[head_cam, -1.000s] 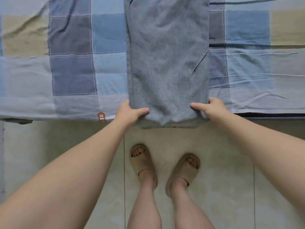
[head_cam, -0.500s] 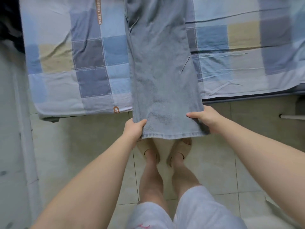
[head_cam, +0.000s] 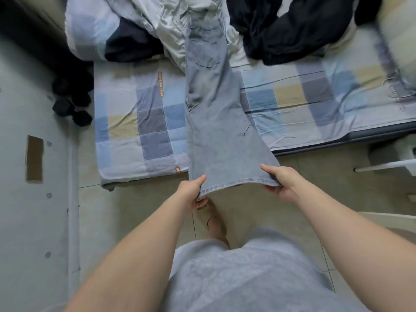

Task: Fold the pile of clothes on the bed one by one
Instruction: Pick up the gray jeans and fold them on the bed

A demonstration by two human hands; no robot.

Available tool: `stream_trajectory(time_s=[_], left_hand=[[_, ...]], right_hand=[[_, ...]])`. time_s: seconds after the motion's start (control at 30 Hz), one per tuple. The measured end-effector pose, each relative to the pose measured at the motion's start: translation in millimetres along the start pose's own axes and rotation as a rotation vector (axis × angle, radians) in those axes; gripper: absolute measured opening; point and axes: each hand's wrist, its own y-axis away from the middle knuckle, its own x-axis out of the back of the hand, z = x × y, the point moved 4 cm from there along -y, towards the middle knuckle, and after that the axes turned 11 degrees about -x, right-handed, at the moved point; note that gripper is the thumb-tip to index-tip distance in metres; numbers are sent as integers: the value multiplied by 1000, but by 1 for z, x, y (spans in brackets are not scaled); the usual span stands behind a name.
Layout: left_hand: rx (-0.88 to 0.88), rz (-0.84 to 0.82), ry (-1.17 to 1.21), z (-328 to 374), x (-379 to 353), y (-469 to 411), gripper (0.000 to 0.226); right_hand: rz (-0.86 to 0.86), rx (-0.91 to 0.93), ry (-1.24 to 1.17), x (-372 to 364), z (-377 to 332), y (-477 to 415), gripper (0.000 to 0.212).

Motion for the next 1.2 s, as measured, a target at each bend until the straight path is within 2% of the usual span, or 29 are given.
stream_trajectory(time_s=[0.17, 0.3, 0.47, 0.6, 0.73, 0.9, 1.0, 1.2], left_hand=[[-26, 18, 2, -42, -4, 35, 38], [-29, 32, -38, -102, -21, 69, 30], [93, 4, -84, -190, -53, 122, 26], [151, -34, -106, -216, -71, 154, 27], [92, -21, -71, -198, -81, 162, 30], [21, -17, 151, -153, -85, 154, 26], [-52, -37, 281, -110, -86, 141, 29], [-129, -22, 474, -3, -73, 88, 26]], right_hand=[[-38, -3, 11, 29, 40, 23, 13], [-33, -47, 57, 77, 92, 29, 23], [-5, -187, 130, 143, 166, 33, 15], [-2, -250, 135, 179, 196, 41, 13], [-35, -188, 75, 182, 179, 47, 14], [-65, -84, -5, 163, 129, 57, 11], [-74, -17, -18, 141, 86, 61, 6], [-111, 47, -78, 77, -19, 47, 10]])
